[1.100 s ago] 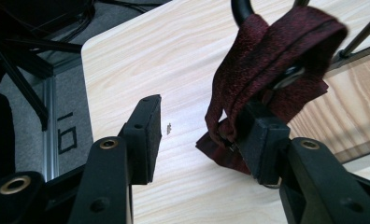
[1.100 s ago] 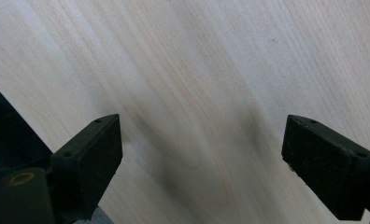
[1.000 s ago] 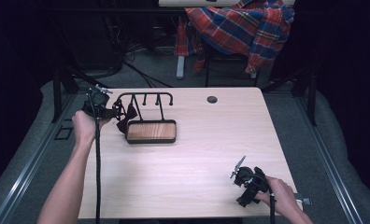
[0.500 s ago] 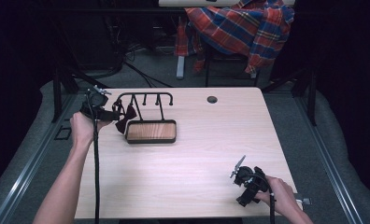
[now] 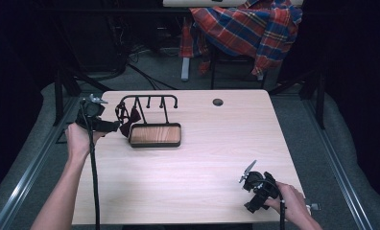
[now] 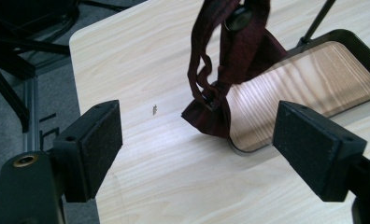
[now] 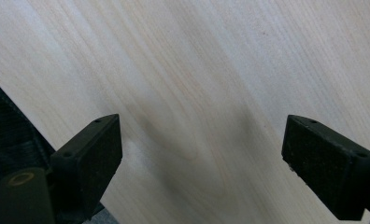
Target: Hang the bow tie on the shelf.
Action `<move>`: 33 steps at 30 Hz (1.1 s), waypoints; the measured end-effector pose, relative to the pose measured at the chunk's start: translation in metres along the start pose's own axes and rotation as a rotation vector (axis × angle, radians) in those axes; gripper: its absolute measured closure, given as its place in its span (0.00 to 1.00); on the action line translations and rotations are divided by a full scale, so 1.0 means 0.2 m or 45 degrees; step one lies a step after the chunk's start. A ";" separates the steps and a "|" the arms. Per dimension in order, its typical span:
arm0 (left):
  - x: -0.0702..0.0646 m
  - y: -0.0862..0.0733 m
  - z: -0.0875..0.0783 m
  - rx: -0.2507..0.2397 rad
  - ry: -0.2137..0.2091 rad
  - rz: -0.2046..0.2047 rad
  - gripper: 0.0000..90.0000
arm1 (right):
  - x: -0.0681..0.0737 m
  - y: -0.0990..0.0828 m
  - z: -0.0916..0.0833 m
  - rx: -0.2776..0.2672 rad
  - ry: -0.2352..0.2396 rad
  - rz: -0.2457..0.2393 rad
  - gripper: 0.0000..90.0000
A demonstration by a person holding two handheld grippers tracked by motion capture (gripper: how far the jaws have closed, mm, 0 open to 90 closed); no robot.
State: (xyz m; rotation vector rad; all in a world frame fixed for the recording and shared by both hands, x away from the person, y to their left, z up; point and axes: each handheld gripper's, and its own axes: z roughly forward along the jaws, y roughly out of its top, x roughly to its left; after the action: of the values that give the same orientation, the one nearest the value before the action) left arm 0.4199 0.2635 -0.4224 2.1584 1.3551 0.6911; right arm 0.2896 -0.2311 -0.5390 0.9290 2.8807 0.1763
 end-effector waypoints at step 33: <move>-0.26 -0.48 -0.11 0.193 -0.053 0.062 0.09 | 0.02 0.00 0.00 0.011 -0.015 0.005 0.13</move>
State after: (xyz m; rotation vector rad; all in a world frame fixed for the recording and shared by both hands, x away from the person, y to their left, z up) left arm 0.3221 0.2552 -0.4762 2.3181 1.3769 0.5742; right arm 0.2858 -0.2296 -0.5385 0.9342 2.8712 0.1587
